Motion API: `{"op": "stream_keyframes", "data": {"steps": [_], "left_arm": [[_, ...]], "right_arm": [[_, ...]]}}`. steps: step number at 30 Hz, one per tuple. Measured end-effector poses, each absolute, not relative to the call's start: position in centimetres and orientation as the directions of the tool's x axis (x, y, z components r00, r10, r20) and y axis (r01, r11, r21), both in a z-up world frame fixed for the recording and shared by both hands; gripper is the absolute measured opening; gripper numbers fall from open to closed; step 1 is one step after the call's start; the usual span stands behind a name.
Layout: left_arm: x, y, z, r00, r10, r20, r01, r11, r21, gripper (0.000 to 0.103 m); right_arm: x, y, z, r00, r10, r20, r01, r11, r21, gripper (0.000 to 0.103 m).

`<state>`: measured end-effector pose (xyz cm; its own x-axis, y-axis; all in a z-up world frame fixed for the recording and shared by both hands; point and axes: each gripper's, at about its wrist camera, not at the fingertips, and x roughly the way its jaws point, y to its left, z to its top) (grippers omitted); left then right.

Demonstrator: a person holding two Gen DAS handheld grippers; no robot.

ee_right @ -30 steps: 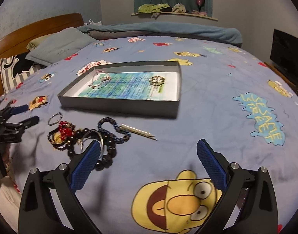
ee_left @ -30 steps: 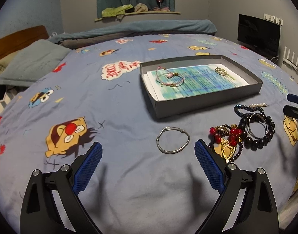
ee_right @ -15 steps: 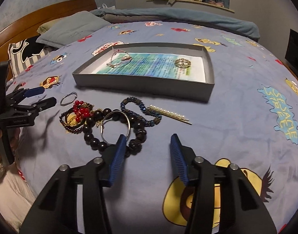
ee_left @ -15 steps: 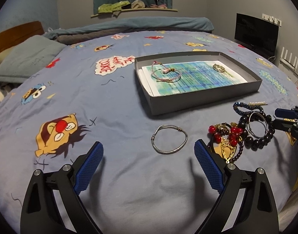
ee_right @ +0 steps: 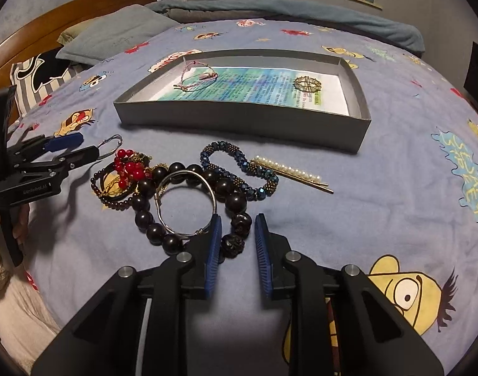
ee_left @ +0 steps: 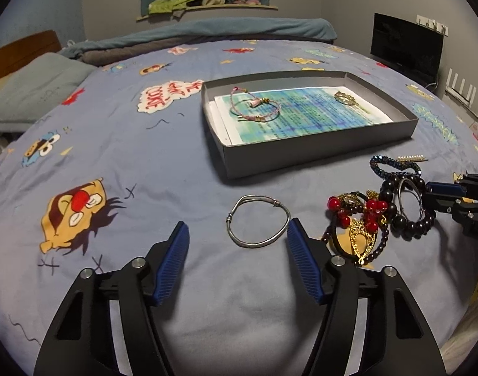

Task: Organize jewelry
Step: 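Grasp the silver bangle with the left tool while the right tool grasps the black bead bracelet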

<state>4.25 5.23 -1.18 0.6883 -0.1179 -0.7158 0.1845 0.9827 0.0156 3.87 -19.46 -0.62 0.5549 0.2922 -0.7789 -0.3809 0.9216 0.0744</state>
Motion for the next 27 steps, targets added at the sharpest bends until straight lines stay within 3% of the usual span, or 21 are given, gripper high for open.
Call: {"op": "stream_keyframes", "data": {"steps": [12, 18, 27], "left_arm": [[5.5, 4.2, -2.2, 0.665, -0.14, -0.733, 0.207, 0.978, 0.001, 0.064], [5.8, 4.0, -2.5, 0.65, -0.173, -0.74, 0.235, 0.972, -0.02, 0.05], [5.2, 3.8, -2.0, 0.669, -0.158, -0.726, 0.233, 0.972, 0.003, 0.049]], "right_arm": [[4.0, -19.7, -0.6, 0.544, 0.307, -0.781, -0.384, 0.919, 0.094, 0.019], [4.0, -19.8, -0.6, 0.545, 0.312, -0.779, -0.384, 0.918, 0.099, 0.018], [3.7, -20.0, 0.2, 0.578, 0.33, -0.746, -0.384, 0.917, 0.108, 0.014]]}}
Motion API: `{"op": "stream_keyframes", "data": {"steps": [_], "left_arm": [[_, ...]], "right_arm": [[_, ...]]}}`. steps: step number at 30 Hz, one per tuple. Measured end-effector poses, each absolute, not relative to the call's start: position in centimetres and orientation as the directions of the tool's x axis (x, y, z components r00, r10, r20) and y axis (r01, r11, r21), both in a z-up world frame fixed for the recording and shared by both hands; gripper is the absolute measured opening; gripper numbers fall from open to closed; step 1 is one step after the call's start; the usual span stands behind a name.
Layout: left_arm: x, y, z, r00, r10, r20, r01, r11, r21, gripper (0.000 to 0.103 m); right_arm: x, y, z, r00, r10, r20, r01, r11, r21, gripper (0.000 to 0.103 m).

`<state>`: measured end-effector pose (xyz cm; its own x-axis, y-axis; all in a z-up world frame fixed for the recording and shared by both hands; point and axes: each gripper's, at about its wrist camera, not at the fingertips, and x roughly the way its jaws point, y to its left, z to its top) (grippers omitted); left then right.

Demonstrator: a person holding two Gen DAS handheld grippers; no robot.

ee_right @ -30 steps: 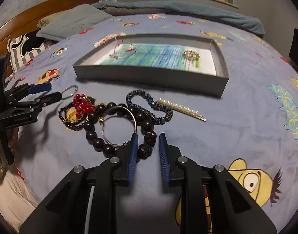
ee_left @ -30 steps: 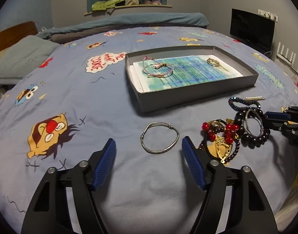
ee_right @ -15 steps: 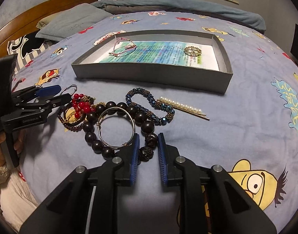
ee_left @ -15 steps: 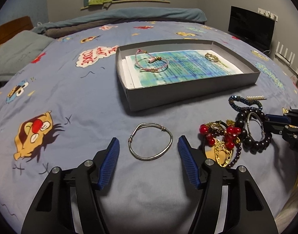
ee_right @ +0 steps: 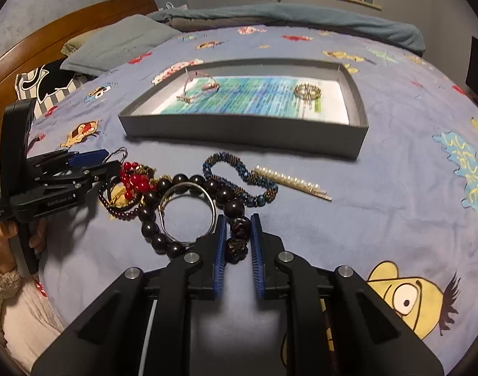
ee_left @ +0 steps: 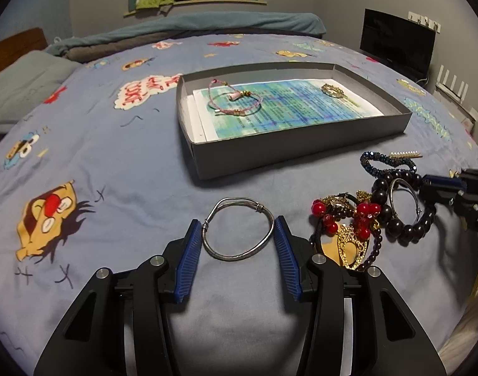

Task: Organize jewelry
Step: 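Grasp the silver bangle with the left tool while the right tool grasps the black bead bracelet, then carry both bracelets into the gray box and open both tools to release them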

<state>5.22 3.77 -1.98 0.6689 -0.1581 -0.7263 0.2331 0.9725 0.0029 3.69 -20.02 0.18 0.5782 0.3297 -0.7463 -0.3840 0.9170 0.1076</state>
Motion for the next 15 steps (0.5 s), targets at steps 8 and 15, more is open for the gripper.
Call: {"op": "stream_keyframes", "data": {"steps": [8, 15], "left_arm": [[4.1, 3.5, -1.0, 0.702, -0.139, -0.698, 0.238, 0.97, 0.046, 0.049], [3.4, 3.4, 0.0, 0.721, -0.148, -0.677, 0.241, 0.969, 0.046, 0.049]], "right_arm": [[3.2, -20.4, 1.6, 0.629, 0.344, -0.697, -0.388, 0.916, 0.102, 0.014], [3.1, -20.6, 2.8, 0.655, 0.384, -0.651, -0.404, 0.906, 0.129, 0.014]]}}
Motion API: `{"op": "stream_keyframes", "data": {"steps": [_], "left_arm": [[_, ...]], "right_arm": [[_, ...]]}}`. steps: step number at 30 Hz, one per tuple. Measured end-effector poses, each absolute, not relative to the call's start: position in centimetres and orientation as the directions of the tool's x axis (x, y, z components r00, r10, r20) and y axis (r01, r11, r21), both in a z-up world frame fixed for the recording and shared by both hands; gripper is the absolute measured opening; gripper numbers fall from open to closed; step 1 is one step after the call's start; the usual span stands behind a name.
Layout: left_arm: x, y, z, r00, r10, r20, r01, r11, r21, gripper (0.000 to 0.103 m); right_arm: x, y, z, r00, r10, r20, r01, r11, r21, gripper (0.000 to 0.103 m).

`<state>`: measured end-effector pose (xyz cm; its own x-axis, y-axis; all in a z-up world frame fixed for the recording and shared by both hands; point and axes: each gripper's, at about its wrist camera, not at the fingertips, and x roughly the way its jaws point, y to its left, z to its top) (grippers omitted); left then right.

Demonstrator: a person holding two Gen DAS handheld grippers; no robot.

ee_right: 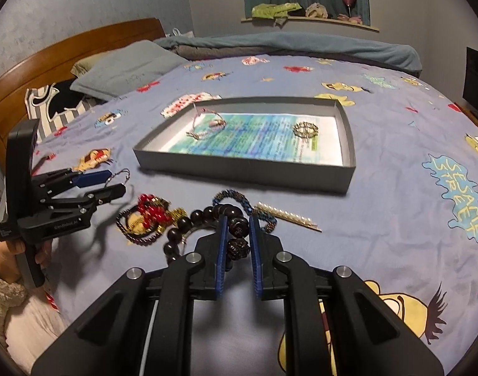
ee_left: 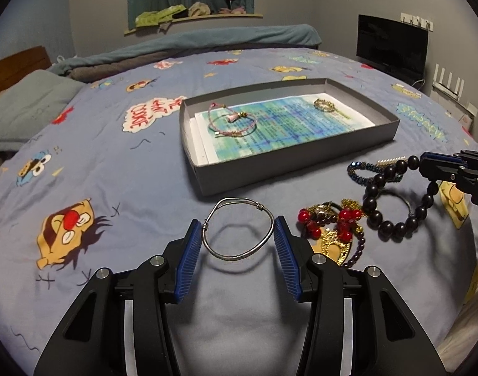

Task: Organize jewelry
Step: 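Carry both bracelets into the gray box and open both tools to release them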

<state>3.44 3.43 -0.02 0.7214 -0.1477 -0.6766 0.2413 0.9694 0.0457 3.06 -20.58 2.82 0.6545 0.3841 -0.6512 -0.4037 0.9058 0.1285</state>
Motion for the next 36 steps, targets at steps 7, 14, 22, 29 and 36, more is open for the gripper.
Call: {"op": "stream_keyframes", "data": {"steps": [7, 14, 22, 29, 36], "left_arm": [[3.0, 3.0, 0.8, 0.741, -0.142, -0.656, 0.246, 0.967, 0.069, 0.049], [2.8, 3.2, 1.4, 0.743, -0.144, -0.653, 0.244, 0.968, 0.064, 0.049], [3.3, 2.6, 3.7, 0.765, -0.131, -0.631, 0.245, 0.965, 0.096, 0.049], [6.8, 1.4, 6.6, 0.758, -0.144, -0.636, 0.246, 0.967, 0.074, 0.049], [10.7, -1.2, 5.8, 0.73, -0.134, -0.67, 0.254, 0.964, 0.084, 0.049]], "right_arm": [[2.9, -19.7, 4.3, 0.662, 0.434, -0.611, -0.437, 0.886, 0.156, 0.014], [3.3, -17.9, 5.9, 0.68, 0.431, -0.593, -0.46, 0.881, 0.111, 0.014], [4.2, -17.4, 8.7, 0.7, 0.407, -0.587, -0.47, 0.881, 0.051, 0.014], [6.4, -17.8, 11.1, 0.73, 0.388, -0.563, -0.445, 0.895, 0.039, 0.014], [10.2, -18.6, 11.4, 0.758, 0.343, -0.555, -0.381, 0.923, 0.051, 0.014]]}}
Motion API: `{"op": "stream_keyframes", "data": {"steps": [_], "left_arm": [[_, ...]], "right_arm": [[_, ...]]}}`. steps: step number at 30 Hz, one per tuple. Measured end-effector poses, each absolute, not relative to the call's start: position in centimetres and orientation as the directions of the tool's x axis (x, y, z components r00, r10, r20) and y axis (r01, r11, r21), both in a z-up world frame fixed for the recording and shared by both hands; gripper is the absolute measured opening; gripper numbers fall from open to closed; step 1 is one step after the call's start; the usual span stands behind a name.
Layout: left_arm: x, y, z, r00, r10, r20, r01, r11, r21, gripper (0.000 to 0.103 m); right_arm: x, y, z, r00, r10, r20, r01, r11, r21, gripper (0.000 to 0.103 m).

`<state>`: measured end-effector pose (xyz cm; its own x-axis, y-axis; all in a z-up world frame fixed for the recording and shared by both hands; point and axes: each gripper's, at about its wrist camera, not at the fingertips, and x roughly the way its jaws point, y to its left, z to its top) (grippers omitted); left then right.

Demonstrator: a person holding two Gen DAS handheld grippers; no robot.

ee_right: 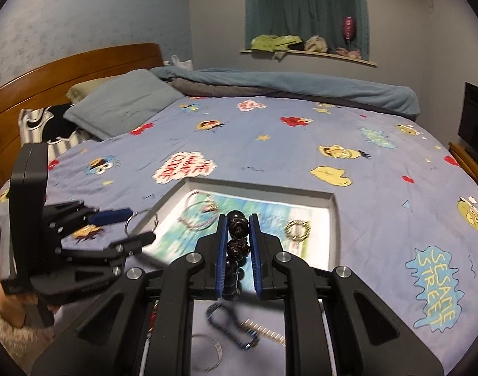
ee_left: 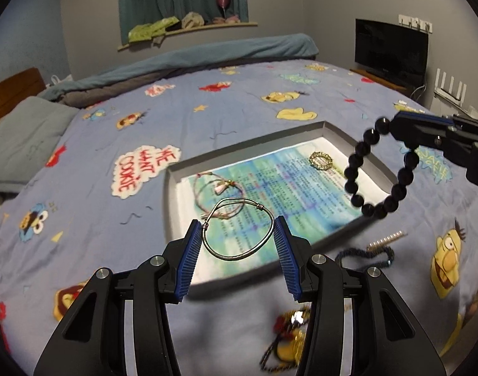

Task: Organize jewelry
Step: 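Carry both bracelets into the gray box and open both tools to release them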

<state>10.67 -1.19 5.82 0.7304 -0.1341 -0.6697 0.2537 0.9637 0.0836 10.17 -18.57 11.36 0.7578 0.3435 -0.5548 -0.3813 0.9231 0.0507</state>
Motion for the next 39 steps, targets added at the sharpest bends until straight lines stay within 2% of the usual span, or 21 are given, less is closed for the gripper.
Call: {"op": "stream_keyframes", "data": {"steps": [7, 16, 24, 35, 39], "left_arm": [[14.0, -1.3, 3.2, 0.671, -0.126, -0.731, 0.223, 0.974, 0.037, 0.049], [14.8, -0.3, 0.8, 0.624, -0.116, -0.773, 0.21, 0.977, 0.023, 0.049], [15.2, 0.4, 0.2, 0.626, -0.125, -0.77, 0.204, 0.979, 0.007, 0.049], [15.3, 0.1, -0.2, 0.634, -0.164, -0.756, 0.227, 0.974, -0.021, 0.049], [15.5, 0.3, -0.4, 0.621, -0.205, -0.756, 0.235, 0.969, -0.07, 0.05]], "right_arm": [[13.2, -19.6, 9.1, 0.768, 0.294, -0.569, -0.314, 0.947, 0.065, 0.014], [15.2, -22.0, 5.1, 0.719, 0.246, -0.651, -0.237, 0.966, 0.102, 0.014], [16.1, -21.8, 2.7, 0.694, 0.155, -0.703, -0.199, 0.98, 0.019, 0.014], [16.9, -20.9, 0.9, 0.657, 0.131, -0.742, -0.19, 0.982, 0.005, 0.014], [17.0, -20.5, 0.7, 0.66, 0.121, -0.741, -0.187, 0.982, -0.006, 0.014]]}}
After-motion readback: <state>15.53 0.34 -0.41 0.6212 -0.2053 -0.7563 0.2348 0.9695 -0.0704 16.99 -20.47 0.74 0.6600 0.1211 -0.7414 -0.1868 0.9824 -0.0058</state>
